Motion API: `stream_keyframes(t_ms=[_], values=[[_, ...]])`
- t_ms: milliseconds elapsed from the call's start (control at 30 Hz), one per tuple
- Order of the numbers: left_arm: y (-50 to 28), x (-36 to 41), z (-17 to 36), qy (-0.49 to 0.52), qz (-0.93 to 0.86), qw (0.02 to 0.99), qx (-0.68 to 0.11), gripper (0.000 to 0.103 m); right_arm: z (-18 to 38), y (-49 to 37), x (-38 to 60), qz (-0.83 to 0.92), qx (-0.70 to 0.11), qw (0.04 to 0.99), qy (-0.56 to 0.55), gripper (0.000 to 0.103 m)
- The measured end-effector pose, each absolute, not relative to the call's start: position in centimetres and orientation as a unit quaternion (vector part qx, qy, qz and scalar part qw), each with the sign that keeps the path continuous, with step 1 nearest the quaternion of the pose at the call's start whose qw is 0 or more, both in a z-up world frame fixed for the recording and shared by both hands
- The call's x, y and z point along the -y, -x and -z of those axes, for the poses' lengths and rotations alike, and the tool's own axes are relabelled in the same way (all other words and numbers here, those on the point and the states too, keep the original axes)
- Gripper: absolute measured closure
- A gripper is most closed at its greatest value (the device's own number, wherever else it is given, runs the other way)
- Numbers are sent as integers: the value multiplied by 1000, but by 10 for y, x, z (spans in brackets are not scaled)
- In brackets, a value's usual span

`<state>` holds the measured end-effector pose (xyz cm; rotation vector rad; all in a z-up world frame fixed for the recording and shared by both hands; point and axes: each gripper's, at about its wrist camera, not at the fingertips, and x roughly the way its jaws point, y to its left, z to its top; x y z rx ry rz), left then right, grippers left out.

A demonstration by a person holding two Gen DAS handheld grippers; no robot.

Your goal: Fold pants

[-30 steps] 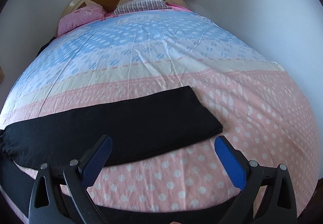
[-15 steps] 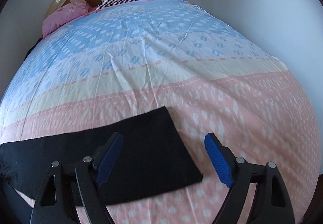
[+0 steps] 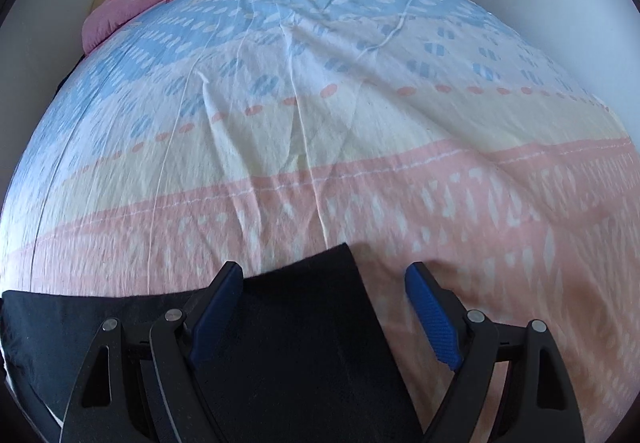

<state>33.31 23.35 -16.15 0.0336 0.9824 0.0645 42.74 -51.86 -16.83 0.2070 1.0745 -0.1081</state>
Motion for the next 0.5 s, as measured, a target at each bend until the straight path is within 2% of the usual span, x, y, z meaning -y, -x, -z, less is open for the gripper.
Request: stream_keyframes(t_ms=[33, 67, 100, 133, 167, 233, 267, 300, 333, 367, 500], values=[[-335, -233, 162, -19, -32, 880, -474, 60, 169, -428, 519, 50, -510, 853, -100, 19], [-337, -232, 162, -21, -37, 879, -475, 56, 169, -429, 520, 48, -509, 853, -103, 29], [-337, -231, 162, -24, -43, 878, -476, 49, 168, -430, 520, 44, -509, 854, -103, 56], [-340, -232, 161, -25, -52, 876, -479, 45, 167, -430, 519, 37, -508, 855, -103, 72], [-341, -233, 162, -20, -51, 875, -481, 42, 165, -430, 519, 29, -505, 856, -108, 82], [-345, -231, 166, -13, -34, 871, -489, 42, 163, -428, 520, 18, -503, 856, -119, 88], [-344, -230, 167, -14, -29, 873, -486, 50, 162, -425, 519, 17, -501, 857, -118, 89], [-344, -228, 167, -13, -15, 875, -483, 65, 158, -420, 517, 17, -493, 862, -115, 89], [-345, -224, 166, -14, -1, 875, -484, 73, 155, -415, 516, 16, -486, 867, -113, 90], [-344, -221, 165, -16, 5, 875, -483, 87, 150, -410, 514, 14, -477, 872, -113, 90], [-338, -209, 155, -45, -1, 886, -461, 90, 126, -380, 509, 15, -437, 892, -114, 91]])
